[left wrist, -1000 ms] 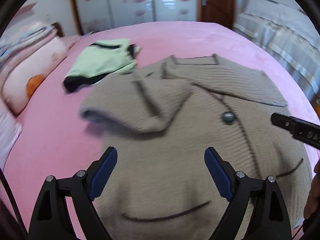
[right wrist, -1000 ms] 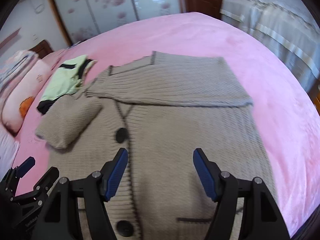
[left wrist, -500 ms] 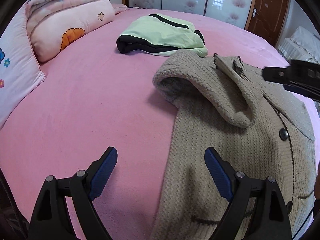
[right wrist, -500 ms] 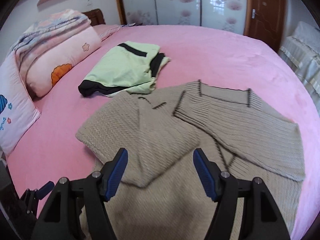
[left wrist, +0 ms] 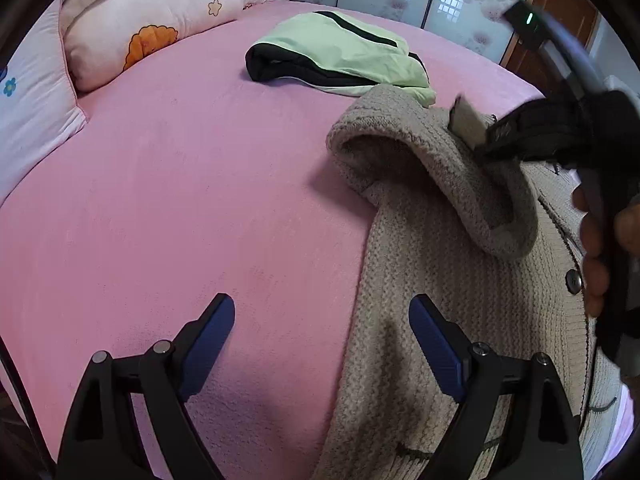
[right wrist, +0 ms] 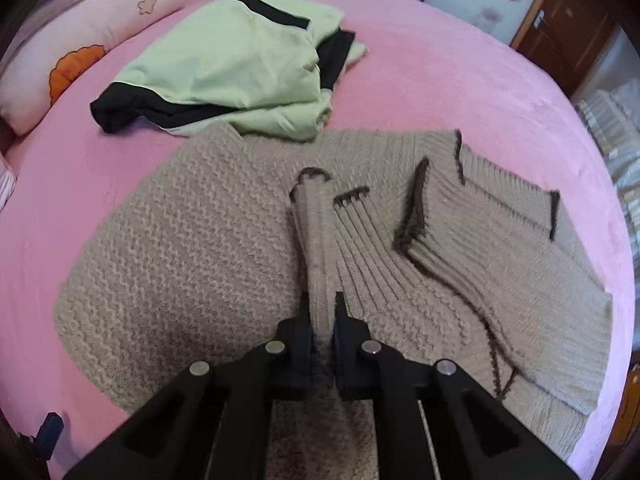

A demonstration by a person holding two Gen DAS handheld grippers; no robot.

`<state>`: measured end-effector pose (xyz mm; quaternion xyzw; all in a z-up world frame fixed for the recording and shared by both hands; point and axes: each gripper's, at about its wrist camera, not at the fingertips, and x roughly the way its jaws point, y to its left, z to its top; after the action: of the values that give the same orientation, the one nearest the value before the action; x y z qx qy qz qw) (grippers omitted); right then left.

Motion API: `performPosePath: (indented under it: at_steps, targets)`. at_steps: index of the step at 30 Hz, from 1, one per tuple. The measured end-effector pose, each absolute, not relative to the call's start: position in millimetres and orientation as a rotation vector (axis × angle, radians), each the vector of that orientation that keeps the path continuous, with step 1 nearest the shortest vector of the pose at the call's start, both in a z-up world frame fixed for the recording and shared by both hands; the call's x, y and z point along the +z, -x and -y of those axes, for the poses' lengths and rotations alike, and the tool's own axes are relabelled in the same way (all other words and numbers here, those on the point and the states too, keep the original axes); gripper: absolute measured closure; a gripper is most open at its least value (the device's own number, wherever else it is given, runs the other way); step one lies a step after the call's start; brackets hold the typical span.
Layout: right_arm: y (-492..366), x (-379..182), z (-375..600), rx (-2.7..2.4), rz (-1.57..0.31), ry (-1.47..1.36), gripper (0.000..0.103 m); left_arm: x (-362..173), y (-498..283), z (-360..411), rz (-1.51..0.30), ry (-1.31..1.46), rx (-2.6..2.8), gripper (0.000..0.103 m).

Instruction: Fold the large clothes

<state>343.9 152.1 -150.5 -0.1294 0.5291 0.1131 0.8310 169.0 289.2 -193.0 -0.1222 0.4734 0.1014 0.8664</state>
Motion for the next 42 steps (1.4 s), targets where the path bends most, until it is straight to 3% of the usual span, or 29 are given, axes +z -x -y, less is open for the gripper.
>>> performPosePath:
  at_steps: [7, 11, 13, 17, 20, 26, 30, 42]
  targets:
    - [-306, -6, -95, 0.364, -0.707, 0.181, 0.096, -192, -168, -276, -0.988, 0.228, 0.201, 0.015]
    - [-313, 19, -12, 0.214, -0.605, 0.151, 0.095, -191, -167, -259, -0.987, 0.200, 0.171, 0.015]
    - [-322, 4, 35, 0.102, -0.646, 0.123, 0.095, -192, -168, -250, -0.990, 0.183, 0.157, 0.015]
    - [-330, -65, 116, -0.060, -0.862, 0.053, 0.069, -190, -171, -234, -0.993, 0.142, 0.133, 0.015]
    - [-321, -108, 160, -0.106, -0.983, -0.014, 0.068, -182, -178, -228, -0.983, 0.101, 0.116, 0.015]
    - [-321, -135, 209, -0.034, -1.055, -0.265, 0.068, -146, -225, -239, -0.933, 0.098, 0.055, 0.015]
    - [-343, -146, 223, 0.012, -1.069, -0.358, 0.060, -138, -276, -251, -0.927, 0.087, 0.048, 0.015]
    - [-414, -195, 198, 0.028, -1.118, -0.349, 0.057, -206, -405, -257, -1.203, 0.168, -0.013, 0.017]
